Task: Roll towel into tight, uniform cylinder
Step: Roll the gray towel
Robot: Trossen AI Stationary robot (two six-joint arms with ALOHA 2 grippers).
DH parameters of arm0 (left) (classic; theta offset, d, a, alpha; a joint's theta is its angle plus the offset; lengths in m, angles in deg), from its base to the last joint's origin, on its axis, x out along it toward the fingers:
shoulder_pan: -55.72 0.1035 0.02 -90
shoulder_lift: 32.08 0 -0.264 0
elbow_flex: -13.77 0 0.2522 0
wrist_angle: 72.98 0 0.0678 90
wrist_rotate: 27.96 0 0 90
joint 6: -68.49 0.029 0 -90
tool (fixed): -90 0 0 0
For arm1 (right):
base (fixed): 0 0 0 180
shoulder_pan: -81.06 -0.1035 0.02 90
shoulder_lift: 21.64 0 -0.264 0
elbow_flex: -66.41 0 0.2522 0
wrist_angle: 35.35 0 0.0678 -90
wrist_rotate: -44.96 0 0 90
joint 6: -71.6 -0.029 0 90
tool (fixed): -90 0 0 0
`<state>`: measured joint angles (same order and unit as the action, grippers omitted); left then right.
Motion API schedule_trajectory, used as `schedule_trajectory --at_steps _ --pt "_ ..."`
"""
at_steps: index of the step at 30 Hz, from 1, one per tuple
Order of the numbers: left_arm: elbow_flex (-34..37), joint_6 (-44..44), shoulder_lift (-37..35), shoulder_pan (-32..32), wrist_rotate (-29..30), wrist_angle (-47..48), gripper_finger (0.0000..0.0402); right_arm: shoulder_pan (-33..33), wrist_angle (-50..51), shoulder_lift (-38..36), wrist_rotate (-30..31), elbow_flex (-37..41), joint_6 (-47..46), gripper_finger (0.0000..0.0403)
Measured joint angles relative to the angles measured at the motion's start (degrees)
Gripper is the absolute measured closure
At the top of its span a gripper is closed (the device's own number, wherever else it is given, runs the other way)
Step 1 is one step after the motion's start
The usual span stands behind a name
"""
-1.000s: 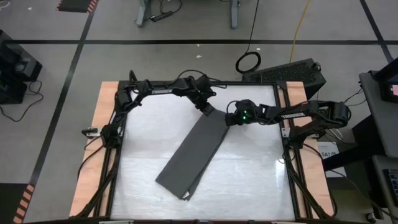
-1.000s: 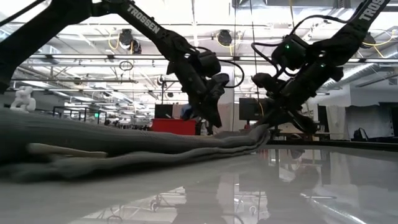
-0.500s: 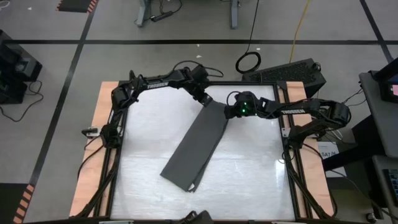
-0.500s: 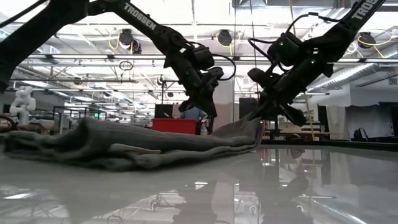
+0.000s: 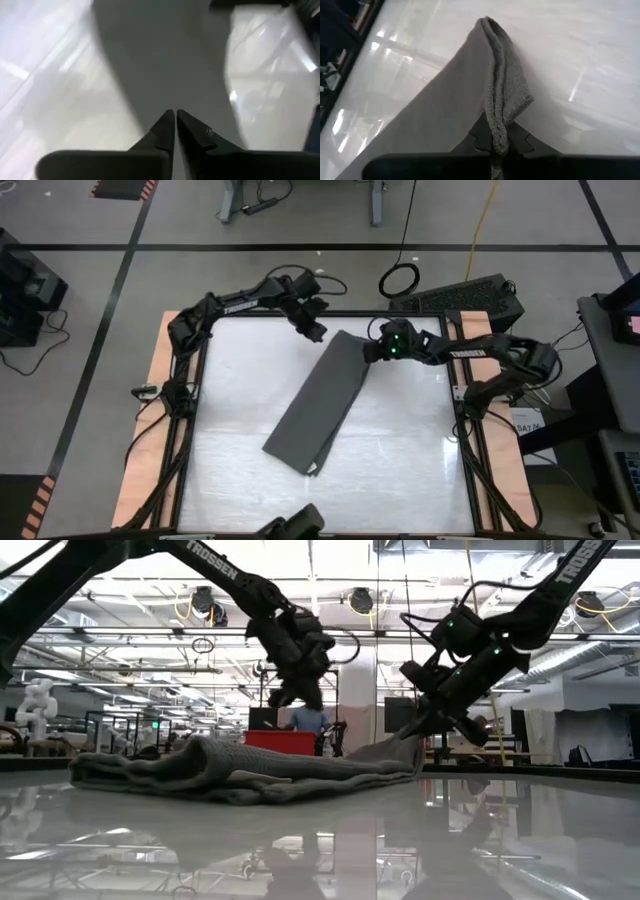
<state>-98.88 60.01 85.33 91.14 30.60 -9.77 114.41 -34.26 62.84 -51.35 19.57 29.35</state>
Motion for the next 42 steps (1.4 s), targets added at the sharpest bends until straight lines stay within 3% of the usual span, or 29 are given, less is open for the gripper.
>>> schedule_trajectory --at_steps 5,9,16,26,31,35,42 --pt "2.6 3.3 0.4 0.3 0.3 4.5 0.0357 1.6 -0.2 5.5 -2.8 -3.1 2.4 0.0398" --pt "4.9 8.1 0.5 -0.2 0.4 9.9 0.0356 2.3 3.0 8.1 -0.5 -7.0 3.1 0.0386" --pt "11.5 10.4 -1.6 -0.2 0.4 12.5 0.0354 4.6 11.6 7.9 1.9 -15.1 7.0 0.0315" --pt "16.5 10.5 -6.5 -3.2 -2.8 14.0 0.0354 6.6 37.3 7.9 1.8 -27.5 12.5 0.0226" --pt "21.9 9.2 -11.3 -6.8 -3.0 9.0 0.0354 6.1 46.4 7.9 -1.2 -29.6 6.1 0.0212" --pt "28.7 1.4 -14.0 -10.0 -3.0 0.8 0.0354 4.1 47.0 7.9 -4.3 -29.6 2.7 0.0215" --pt "36.8 -13.7 -16.9 -16.6 1.0 -13.0 0.0354 3.3 43.5 9.3 -1.5 -29.6 -1.7 0.0262"
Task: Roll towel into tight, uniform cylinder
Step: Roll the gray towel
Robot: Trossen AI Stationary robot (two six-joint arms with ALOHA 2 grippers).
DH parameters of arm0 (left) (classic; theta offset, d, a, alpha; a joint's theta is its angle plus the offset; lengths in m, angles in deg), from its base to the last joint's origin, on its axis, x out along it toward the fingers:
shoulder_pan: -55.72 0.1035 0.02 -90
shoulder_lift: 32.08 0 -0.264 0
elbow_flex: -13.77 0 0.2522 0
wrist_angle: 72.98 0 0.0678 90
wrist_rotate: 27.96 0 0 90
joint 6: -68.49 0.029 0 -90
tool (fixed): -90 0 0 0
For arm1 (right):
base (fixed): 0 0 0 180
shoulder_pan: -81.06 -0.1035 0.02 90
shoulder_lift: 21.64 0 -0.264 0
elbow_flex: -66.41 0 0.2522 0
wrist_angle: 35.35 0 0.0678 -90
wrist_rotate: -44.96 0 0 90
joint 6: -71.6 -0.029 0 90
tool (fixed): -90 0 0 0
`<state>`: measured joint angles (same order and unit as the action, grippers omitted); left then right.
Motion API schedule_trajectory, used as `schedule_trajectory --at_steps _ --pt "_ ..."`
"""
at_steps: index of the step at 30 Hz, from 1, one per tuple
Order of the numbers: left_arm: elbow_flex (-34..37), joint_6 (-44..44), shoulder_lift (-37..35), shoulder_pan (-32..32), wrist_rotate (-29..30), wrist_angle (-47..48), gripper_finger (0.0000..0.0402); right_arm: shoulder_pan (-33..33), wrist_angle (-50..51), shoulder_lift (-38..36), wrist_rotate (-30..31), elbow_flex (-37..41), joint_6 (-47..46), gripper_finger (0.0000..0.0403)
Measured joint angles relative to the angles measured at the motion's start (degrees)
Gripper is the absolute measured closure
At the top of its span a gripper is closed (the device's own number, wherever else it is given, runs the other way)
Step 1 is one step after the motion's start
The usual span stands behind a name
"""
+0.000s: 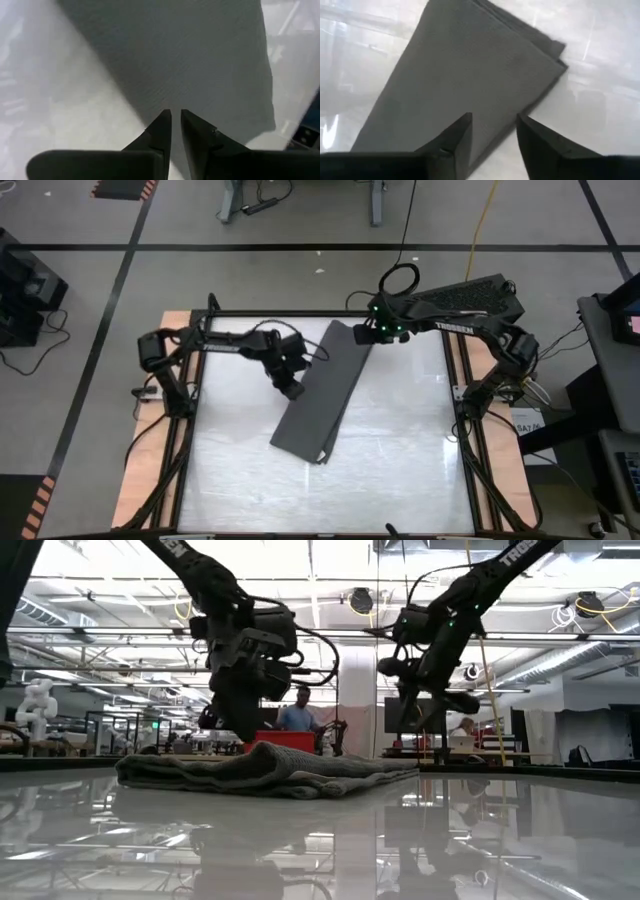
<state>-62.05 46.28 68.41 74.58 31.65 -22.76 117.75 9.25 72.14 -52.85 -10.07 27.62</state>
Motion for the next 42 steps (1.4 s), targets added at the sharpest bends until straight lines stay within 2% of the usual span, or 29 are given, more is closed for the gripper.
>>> schedule_trajectory --at_steps 5,10,12,18,27,31,35,42 --pt "3.3 -7.1 -0.1 -5.4 3.7 -5.9 0.0354 0.1 -3.4 4.8 -3.1 0.0 -0.8 0.0325" --pt "5.1 -15.3 0.2 -11.0 7.6 -7.8 0.0354 0.1 -4.9 9.0 -2.8 0.0 0.3 0.0388" --pt "5.6 -18.4 0.3 -13.3 9.1 -8.1 0.0354 0.1 -6.1 10.4 -2.8 0.0 1.5 0.0398" --pt "9.1 -30.2 0.3 -19.9 10.2 -17.0 0.0354 0.4 -7.1 13.5 -2.9 0.0 2.7 0.0394" --pt "12.0 -44.7 0.7 -28.8 16.2 -29.0 0.0354 0.4 -9.0 13.9 -2.1 -0.1 7.4 0.0402" --pt "12.1 -47.0 0.8 -31.4 19.2 -33.0 0.0354 0.3 -11.7 13.9 -1.9 0.0 10.0 0.0402" --pt "12.1 -49.1 0.8 -32.6 21.7 -35.3 0.0354 0.5 -10.3 13.7 -5.2 -0.5 11.6 0.0402" --pt "11.5 -49.3 -1.5 -32.4 17.4 -42.6 0.0354 -0.3 -1.9 7.6 -7.4 -3.0 13.8 0.0401"
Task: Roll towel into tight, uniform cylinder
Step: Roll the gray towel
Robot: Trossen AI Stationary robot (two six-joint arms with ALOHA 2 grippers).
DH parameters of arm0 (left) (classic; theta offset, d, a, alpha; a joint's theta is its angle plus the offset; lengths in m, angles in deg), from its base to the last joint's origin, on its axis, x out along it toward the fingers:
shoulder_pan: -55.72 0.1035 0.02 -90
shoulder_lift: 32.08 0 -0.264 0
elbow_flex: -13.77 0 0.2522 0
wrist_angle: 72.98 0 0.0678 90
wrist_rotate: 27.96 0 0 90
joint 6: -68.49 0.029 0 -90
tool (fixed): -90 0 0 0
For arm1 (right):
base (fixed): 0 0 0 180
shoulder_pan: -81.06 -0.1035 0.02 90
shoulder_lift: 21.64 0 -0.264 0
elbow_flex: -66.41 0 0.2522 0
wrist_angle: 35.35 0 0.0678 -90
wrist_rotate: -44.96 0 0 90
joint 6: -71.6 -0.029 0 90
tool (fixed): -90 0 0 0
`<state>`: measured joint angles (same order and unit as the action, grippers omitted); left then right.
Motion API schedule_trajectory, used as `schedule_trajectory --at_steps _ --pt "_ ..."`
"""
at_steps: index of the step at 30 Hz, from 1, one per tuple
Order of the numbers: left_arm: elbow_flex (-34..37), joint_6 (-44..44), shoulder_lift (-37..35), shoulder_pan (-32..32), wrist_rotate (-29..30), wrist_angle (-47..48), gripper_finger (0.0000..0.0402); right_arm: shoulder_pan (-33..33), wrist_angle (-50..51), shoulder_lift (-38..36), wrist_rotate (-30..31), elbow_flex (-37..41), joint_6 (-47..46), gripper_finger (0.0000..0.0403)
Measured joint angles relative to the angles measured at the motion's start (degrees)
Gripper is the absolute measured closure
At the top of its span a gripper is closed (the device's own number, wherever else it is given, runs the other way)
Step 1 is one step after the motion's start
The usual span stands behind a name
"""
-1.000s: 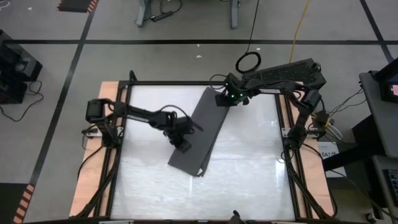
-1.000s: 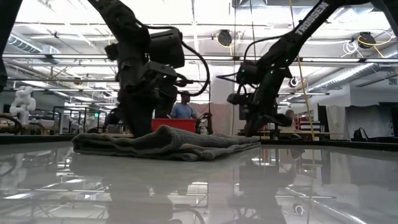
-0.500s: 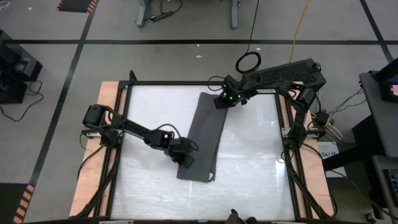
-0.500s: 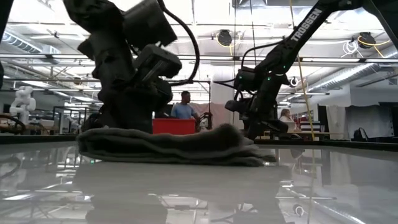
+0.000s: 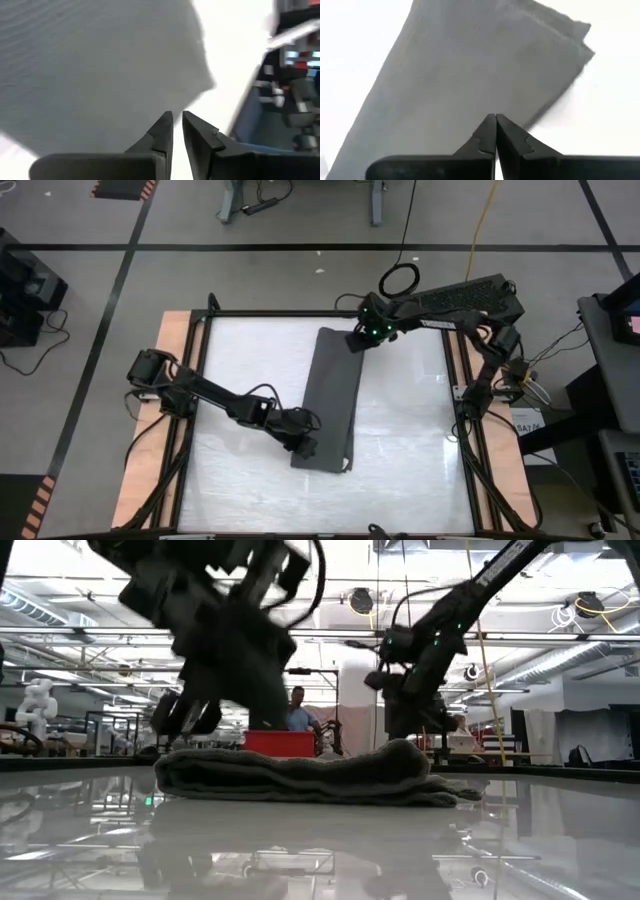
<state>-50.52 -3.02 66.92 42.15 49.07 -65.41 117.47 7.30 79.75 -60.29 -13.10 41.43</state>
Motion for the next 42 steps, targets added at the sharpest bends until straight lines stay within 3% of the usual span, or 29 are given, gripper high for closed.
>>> schedule_trajectory --at_steps 5,10,17,23,31,38,42 --pt "-0.6 1.6 -3.8 0.1 -0.1 6.8 0.0354 -4.6 6.0 -6.0 -2.9 0.0 -0.3 0.0402" --pt "-0.5 8.4 -4.3 0.0 -1.2 18.1 0.0354 -15.0 6.4 -10.3 -2.6 2.2 -6.8 0.0402" --pt "-0.6 13.5 -1.7 -1.5 -2.4 15.0 0.0354 -32.4 -4.4 -11.2 5.1 7.4 -21.4 0.0402" --pt "-0.6 10.3 2.6 -3.9 -3.9 13.7 0.0354 -40.5 -11.0 -10.7 9.7 10.2 -24.7 0.0403" --pt "-0.6 3.5 6.5 -6.9 -4.0 0.8 0.0354 -47.1 -11.5 -10.7 11.0 10.6 -24.5 0.0403" --pt "-0.6 2.1 7.1 -7.2 -3.5 -16.6 0.0354 -53.1 -11.5 -10.7 10.9 10.6 -24.0 0.0403" --pt "-0.6 1.3 4.7 -6.6 -5.0 -17.5 0.0354 -57.0 -14.6 -10.7 10.4 10.6 -18.8 0.0403"
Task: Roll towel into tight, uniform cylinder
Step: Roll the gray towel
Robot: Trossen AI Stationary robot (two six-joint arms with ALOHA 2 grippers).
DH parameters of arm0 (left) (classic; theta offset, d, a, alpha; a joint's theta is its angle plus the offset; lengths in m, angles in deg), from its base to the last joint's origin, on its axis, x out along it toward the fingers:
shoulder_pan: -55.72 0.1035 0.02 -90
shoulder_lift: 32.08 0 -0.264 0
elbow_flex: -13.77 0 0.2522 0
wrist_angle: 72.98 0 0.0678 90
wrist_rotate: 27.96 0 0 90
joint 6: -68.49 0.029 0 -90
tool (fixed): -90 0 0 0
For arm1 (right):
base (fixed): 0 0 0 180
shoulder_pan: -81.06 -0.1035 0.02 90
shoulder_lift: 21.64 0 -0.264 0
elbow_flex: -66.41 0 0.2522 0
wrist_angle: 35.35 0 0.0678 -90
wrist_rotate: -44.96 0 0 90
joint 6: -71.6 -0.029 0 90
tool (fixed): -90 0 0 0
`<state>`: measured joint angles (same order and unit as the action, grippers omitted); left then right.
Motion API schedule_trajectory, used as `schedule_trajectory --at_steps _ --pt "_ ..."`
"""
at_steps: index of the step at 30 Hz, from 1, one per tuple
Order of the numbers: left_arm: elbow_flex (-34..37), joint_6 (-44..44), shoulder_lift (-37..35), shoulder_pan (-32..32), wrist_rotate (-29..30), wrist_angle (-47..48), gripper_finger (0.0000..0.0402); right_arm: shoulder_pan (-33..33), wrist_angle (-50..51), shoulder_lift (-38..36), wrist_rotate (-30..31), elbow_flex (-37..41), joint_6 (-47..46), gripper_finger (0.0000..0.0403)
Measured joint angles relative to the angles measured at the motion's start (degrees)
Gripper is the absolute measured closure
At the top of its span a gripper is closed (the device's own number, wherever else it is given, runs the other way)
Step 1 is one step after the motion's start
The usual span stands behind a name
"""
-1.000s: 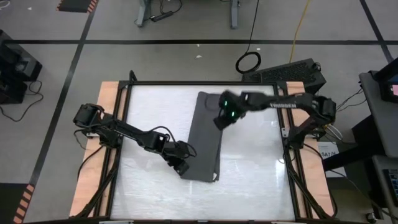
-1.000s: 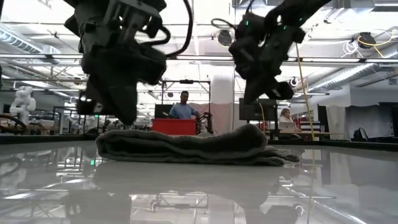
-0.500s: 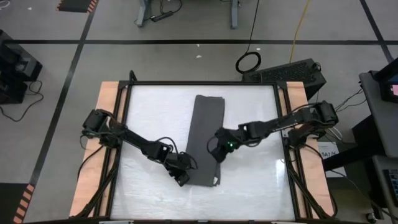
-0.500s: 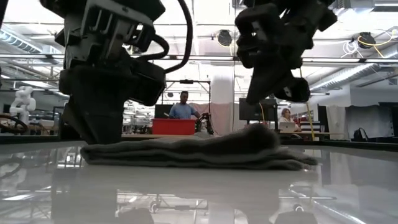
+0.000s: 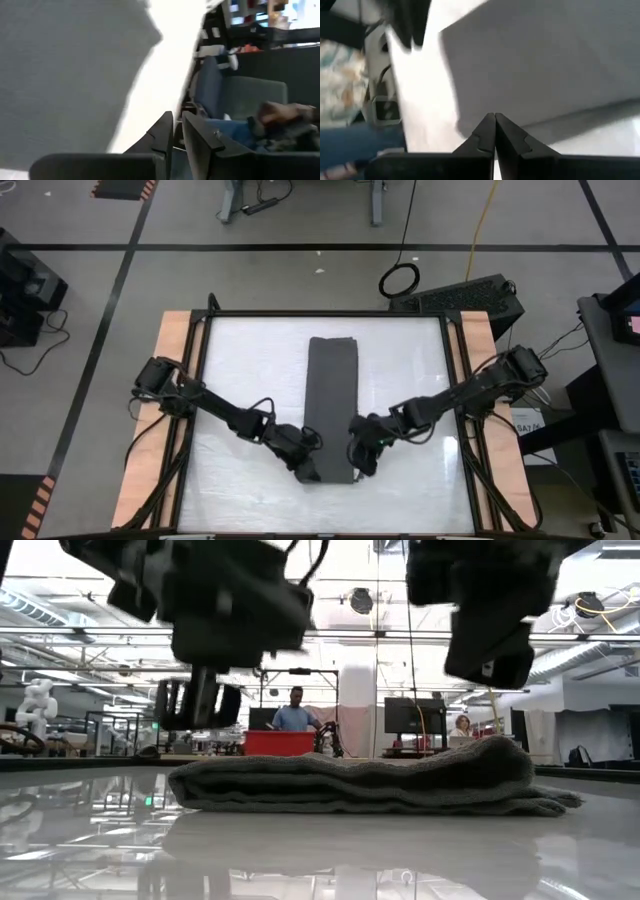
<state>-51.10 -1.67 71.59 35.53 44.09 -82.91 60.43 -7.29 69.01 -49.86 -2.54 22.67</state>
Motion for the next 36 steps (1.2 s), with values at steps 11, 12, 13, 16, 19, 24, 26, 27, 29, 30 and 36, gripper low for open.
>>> schedule_trajectory --at_steps 11,12,13,16,19,24,26,27,29,30,36 --pt "-0.1 12.3 -8.2 -6.1 10.7 21.1 0.0354 -6.6 -7.5 3.0 11.1 0.2 19.7 0.0403" --pt "-0.1 12.5 -8.3 -6.7 12.0 23.3 0.0354 -6.3 -9.7 4.3 12.6 0.5 20.5 0.0403" --pt "-0.1 12.4 -8.3 -7.3 13.1 25.3 0.0354 -5.8 -13.3 5.9 13.7 0.7 21.2 0.0403" --pt "0.0 12.2 -8.2 -8.7 15.4 28.0 0.0354 -4.2 -20.5 11.0 13.3 0.7 17.2 0.0403" --pt "0.0 12.4 -8.2 -9.6 15.6 28.3 0.0354 -3.7 -23.7 14.8 11.9 0.6 7.8 0.0403" --pt "0.0 12.2 -8.2 -10.2 15.9 28.2 0.0354 -5.0 -21.9 18.4 10.9 0.7 2.2 0.0403" --pt "0.0 13.2 -8.2 -10.5 16.0 28.2 0.0354 -5.7 -22.2 18.6 10.1 0.7 2.1 0.0403" --pt "0.0 14.2 -8.2 -10.7 16.0 28.0 0.0354 -6.1 -22.1 18.6 9.6 0.6 2.2 0.0403" --pt "0.0 17.1 -8.2 -11.1 16.5 27.4 0.0354 -6.7 -22.1 18.5 9.1 0.6 2.1 0.0403" --pt "0.0 18.6 -8.2 -11.3 16.8 27.0 0.0354 -7.0 -21.9 18.2 9.1 0.6 2.0 0.0403" --pt "0.0 27.7 -8.2 -12.2 18.5 20.2 0.0349 -6.3 -21.1 11.1 8.9 0.6 7.8 0.0401"
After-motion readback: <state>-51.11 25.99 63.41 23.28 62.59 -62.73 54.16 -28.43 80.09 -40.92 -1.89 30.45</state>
